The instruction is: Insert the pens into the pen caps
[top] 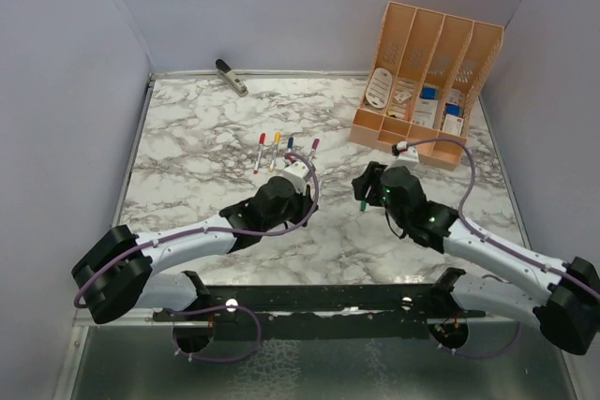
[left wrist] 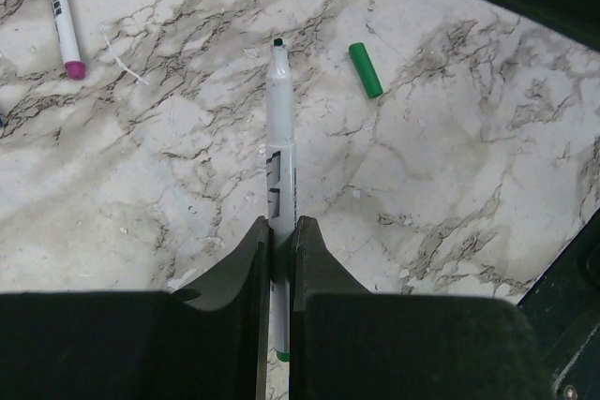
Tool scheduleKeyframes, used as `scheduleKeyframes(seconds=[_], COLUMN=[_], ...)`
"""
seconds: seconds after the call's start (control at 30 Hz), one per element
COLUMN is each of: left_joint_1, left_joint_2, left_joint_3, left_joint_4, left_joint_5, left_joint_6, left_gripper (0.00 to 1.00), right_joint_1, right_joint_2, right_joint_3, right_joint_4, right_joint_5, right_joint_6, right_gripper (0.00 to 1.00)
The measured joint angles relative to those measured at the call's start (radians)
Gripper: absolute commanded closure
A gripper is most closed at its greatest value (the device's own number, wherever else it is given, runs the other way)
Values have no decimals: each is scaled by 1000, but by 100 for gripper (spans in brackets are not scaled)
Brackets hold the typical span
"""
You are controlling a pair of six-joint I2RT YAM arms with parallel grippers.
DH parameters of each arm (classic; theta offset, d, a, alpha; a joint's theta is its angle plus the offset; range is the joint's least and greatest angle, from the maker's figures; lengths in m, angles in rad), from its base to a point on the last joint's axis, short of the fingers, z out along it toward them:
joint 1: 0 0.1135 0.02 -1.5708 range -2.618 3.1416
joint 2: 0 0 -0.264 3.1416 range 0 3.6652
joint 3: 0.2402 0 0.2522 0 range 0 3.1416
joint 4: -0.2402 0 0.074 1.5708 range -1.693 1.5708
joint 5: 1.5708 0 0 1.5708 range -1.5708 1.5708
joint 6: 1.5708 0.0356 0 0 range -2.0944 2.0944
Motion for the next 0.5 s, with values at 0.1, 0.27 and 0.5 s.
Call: scheduleKeyframes(seconds=[0.1, 0.27, 0.5], left_joint_1=[0, 0, 0], left_joint_2=[12, 14, 16], left_joint_3=[0, -1, -7], left_joint_4=[-7, -7, -4], left_joint_5=[-1, -1, 0], left_joint_6=[-2, -6, -7], left_gripper=[100, 100, 100], right_joint_1=[0, 0, 0], right_joint_2=[156, 333, 402], right_joint_3=[91, 132, 135], right_joint_4=[-152, -274, -299], right_joint_5=[73, 100, 100], right_joint_6=[50, 98, 115], right_gripper=[45, 45, 45])
